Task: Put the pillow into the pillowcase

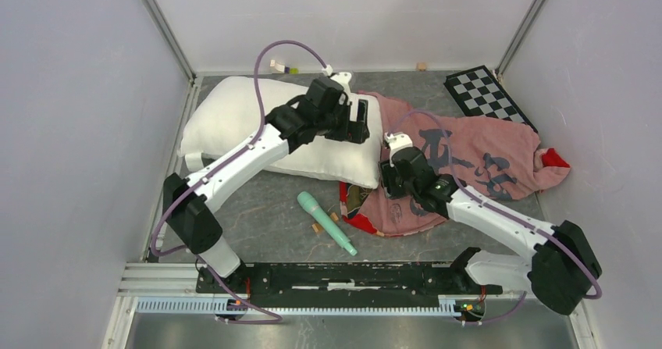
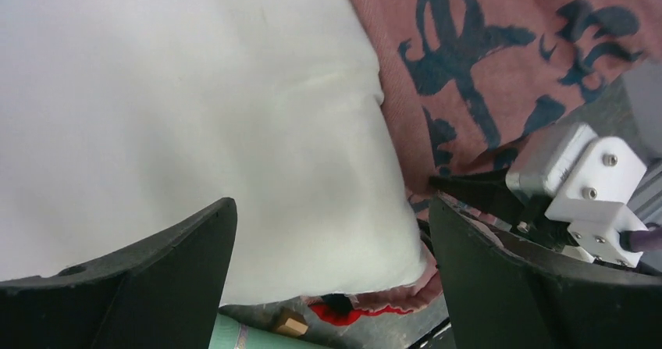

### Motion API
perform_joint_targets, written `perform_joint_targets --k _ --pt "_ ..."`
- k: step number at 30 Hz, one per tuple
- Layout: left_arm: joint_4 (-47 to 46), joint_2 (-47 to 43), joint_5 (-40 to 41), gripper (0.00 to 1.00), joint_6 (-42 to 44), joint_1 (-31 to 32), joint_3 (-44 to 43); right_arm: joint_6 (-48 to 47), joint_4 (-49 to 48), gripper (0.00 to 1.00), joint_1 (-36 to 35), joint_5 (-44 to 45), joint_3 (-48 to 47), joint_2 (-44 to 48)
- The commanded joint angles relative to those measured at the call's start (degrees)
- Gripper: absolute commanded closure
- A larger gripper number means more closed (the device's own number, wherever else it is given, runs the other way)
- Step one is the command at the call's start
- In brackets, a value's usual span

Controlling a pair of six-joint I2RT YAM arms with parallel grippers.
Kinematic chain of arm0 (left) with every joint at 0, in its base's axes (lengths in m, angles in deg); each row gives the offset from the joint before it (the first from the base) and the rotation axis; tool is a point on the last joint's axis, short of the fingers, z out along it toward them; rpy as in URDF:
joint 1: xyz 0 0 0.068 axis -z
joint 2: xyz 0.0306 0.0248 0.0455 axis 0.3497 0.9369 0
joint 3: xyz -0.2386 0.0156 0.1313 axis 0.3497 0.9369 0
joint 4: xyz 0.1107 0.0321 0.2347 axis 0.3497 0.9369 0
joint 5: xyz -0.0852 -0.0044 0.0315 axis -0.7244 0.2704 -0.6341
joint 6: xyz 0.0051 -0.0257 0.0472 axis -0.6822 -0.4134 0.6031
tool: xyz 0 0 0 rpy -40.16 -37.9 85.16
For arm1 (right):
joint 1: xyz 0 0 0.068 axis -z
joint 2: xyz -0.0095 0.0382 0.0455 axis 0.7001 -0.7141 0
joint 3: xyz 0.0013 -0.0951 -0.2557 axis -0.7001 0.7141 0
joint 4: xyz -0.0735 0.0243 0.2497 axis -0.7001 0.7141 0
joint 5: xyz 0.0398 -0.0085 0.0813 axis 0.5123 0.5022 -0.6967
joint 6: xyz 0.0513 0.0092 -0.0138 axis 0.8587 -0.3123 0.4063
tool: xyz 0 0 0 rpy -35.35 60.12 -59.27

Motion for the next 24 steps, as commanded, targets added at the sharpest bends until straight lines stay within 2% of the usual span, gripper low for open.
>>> perform_joint_targets --k 1,5,9,15,18,24 --pt "2.52 3.70 4.11 0.04 1.47 2.46 1.94 1.69 -7.48 0.45 -0.29 -1.44 1.07 -4.16" --pt "1.11 7.01 6.44 0.13 -0.03 2.55 3.62 1.52 -8.95 0.45 -0.29 -2.01 0.88 -7.51" --pt "-0.37 8.17 7.65 0.29 -1.68 2.52 5.03 1.81 -6.19 0.41 -1.31 2.51 0.16 -3.61" --pt "-1.04 8.95 7.43 0.62 -2.16 2.52 5.69 2.08 0.30 0.41 -6.49 10.09 -2.42 0.99" --pt "-1.04 9.03 7.44 0.71 -2.19 2.43 5.73 2.70 0.16 0.46 -7.40 9.31 -1.37 0.33" --pt "-0.95 9.12 7.20 0.81 -2.41 1.93 5.55 3.67 -6.49 0.46 -7.50 3.34 2.32 -3.61"
